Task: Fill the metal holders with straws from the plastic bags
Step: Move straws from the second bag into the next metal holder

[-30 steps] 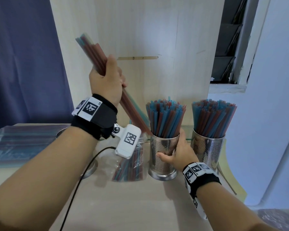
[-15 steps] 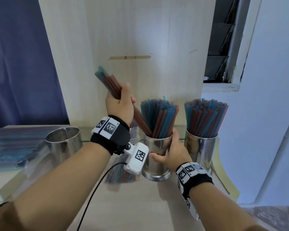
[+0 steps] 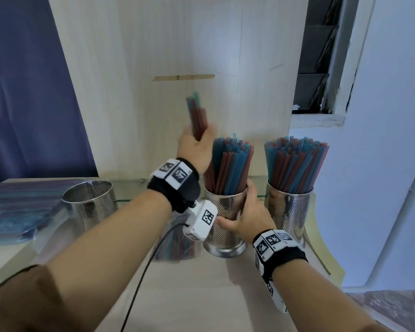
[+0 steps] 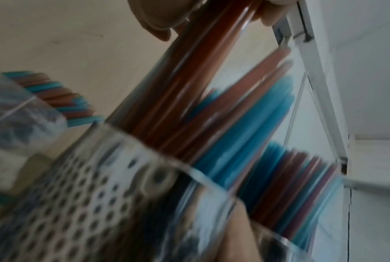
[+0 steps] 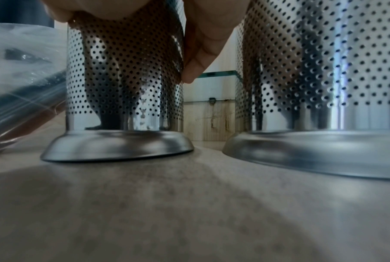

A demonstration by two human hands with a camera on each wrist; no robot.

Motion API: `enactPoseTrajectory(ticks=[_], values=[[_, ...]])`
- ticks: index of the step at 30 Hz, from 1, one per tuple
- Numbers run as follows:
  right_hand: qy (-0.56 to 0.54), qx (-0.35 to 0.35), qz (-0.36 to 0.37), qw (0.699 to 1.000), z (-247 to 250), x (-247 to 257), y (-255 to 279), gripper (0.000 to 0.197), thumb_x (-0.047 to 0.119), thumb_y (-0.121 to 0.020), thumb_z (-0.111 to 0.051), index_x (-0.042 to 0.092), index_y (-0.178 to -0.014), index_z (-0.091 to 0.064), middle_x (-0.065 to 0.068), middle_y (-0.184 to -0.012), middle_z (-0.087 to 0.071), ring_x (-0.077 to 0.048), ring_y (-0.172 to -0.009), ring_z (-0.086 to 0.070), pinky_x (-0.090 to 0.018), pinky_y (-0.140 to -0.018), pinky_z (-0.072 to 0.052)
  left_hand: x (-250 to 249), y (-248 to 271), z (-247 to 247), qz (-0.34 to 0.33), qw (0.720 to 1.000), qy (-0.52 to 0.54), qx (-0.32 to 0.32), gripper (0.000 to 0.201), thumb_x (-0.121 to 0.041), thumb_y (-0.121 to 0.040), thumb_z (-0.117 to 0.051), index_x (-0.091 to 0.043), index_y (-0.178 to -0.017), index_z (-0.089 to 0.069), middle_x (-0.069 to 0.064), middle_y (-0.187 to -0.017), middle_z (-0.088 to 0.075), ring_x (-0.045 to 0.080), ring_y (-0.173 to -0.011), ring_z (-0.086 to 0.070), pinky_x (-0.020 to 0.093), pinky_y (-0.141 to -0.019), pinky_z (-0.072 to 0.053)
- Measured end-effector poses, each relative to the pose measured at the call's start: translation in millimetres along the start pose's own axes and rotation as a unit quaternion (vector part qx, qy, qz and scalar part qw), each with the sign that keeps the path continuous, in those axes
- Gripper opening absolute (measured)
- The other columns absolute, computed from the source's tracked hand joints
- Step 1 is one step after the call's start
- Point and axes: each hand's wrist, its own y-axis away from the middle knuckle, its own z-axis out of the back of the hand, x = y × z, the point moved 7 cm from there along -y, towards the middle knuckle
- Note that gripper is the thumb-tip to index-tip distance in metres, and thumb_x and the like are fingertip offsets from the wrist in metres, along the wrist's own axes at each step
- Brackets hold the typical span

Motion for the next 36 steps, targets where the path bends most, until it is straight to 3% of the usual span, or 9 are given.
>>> enactPoseTrajectory(ticks=[5, 7, 12, 16, 20, 24, 27, 31, 36], values=[[0.004, -0.004, 0.001, 1.000, -3.8, -1.5, -1.5, 0.126, 0.059, -0.059, -0.087, 0.019, -0.152, -0.011, -0.004, -0.139, -0.055, -0.020, -0.121, -0.058, -0.030, -0.097, -0.047, 17.1, 22.6, -22.1, -0.046, 0.990, -0.128, 0.028, 0.009, -0.049, -0.090, -0.056, -0.041, -0.092, -0.050, 0.005, -0.130, -0.044, 0.026, -0.129, -0.039, 0.048, -0.111, -0.032], [0.007, -0.009, 0.005, 1.000, -3.2, -2.5, -2.0, 0.124, 0.056, -0.060, -0.087, 0.019, -0.151, -0.012, -0.004, -0.138, -0.055, -0.020, -0.122, -0.057, -0.029, -0.098, -0.046, 20.6, 25.1, -18.5, -0.071, 0.991, -0.113, 0.000, 0.042, -0.057, -0.084, -0.049, -0.031, -0.116, -0.056, 0.008, -0.145, -0.036, 0.027, -0.136, -0.033, 0.050, -0.114, -0.027], [0.005, 0.000, 0.004, 1.000, -2.2, -1.7, -1.6, 0.123, 0.053, -0.062, -0.087, 0.021, -0.152, -0.009, -0.002, -0.140, -0.052, -0.019, -0.124, -0.055, -0.026, -0.099, -0.044, 39.8, 28.3, -19.1, -0.026, 0.998, 0.000, 0.057, 0.111, -0.087, -0.064, -0.049, -0.023, -0.148, -0.012, 0.012, -0.151, -0.034, 0.022, -0.138, -0.037, 0.042, -0.112, -0.036], [0.026, 0.004, -0.005, 1.000, -0.7, -11.4, 0.0, 0.123, 0.054, -0.065, -0.084, 0.017, -0.152, -0.007, -0.006, -0.143, -0.049, -0.021, -0.126, -0.054, -0.026, -0.097, -0.043, 49.2, 37.2, -37.5, -0.007, 0.980, -0.132, 0.147, 0.129, -0.051, -0.057, -0.087, -0.033, -0.149, 0.000, -0.001, -0.147, -0.035, 0.014, -0.131, -0.040, 0.030, -0.107, -0.035], [0.000, -0.001, 0.008, 1.000, 0.1, -8.3, 0.7, 0.126, 0.053, -0.063, -0.086, 0.021, -0.153, -0.005, -0.002, -0.145, -0.047, -0.019, -0.127, -0.053, -0.027, -0.099, -0.043, 49.4, 16.9, -30.9, 0.023, 0.989, -0.050, 0.135, 0.064, -0.027, -0.062, -0.090, -0.017, -0.118, -0.059, -0.008, -0.109, -0.067, 0.007, -0.098, -0.064, 0.033, -0.098, -0.050], [0.001, 0.006, 0.016, 1.000, -2.1, -2.4, -1.3, 0.129, 0.060, -0.060, -0.085, 0.028, -0.152, 0.000, -0.003, -0.147, -0.047, -0.018, -0.127, -0.054, -0.028, -0.100, -0.045, 47.2, 3.5, -22.3, 0.056, 0.982, 0.003, 0.182, 0.031, -0.030, -0.076, -0.078, -0.024, -0.102, -0.062, -0.010, -0.099, -0.068, -0.002, -0.087, -0.064, 0.038, -0.099, -0.051], [0.013, 0.009, 0.011, 1.000, -3.8, -2.3, -1.8, 0.130, 0.062, -0.060, -0.084, 0.026, -0.153, 0.001, -0.004, -0.150, -0.044, -0.019, -0.131, -0.050, -0.031, -0.105, -0.045, 45.3, 6.1, -12.8, -0.011, 0.989, -0.069, 0.133, 0.093, -0.071, -0.065, -0.066, -0.021, -0.140, -0.042, -0.002, -0.132, -0.058, 0.003, -0.113, -0.055, 0.031, -0.101, -0.046], [0.015, 0.005, 0.012, 1.000, -3.9, -2.3, -2.9, 0.131, 0.063, -0.060, -0.083, 0.026, -0.152, 0.001, -0.003, -0.150, -0.044, -0.018, -0.131, -0.050, -0.031, -0.106, -0.044, 40.7, 27.6, -15.8, -0.052, 0.991, -0.084, 0.087, 0.118, -0.095, -0.063, -0.032, -0.021, -0.153, -0.012, 0.008, -0.148, -0.044, 0.016, -0.129, -0.047, 0.042, -0.108, -0.042], [0.053, 0.002, 0.012, 0.999, -2.6, -1.1, -0.2, 0.128, 0.072, -0.058, -0.078, 0.026, -0.147, 0.001, -0.007, -0.143, -0.049, -0.021, -0.123, -0.055, -0.026, -0.089, -0.047, 34.9, 35.4, -36.6, -0.040, 0.977, -0.162, 0.135, 0.136, -0.066, -0.048, -0.084, -0.036, -0.150, 0.001, 0.001, -0.157, -0.026, 0.018, -0.139, -0.032, 0.041, -0.114, -0.033]])
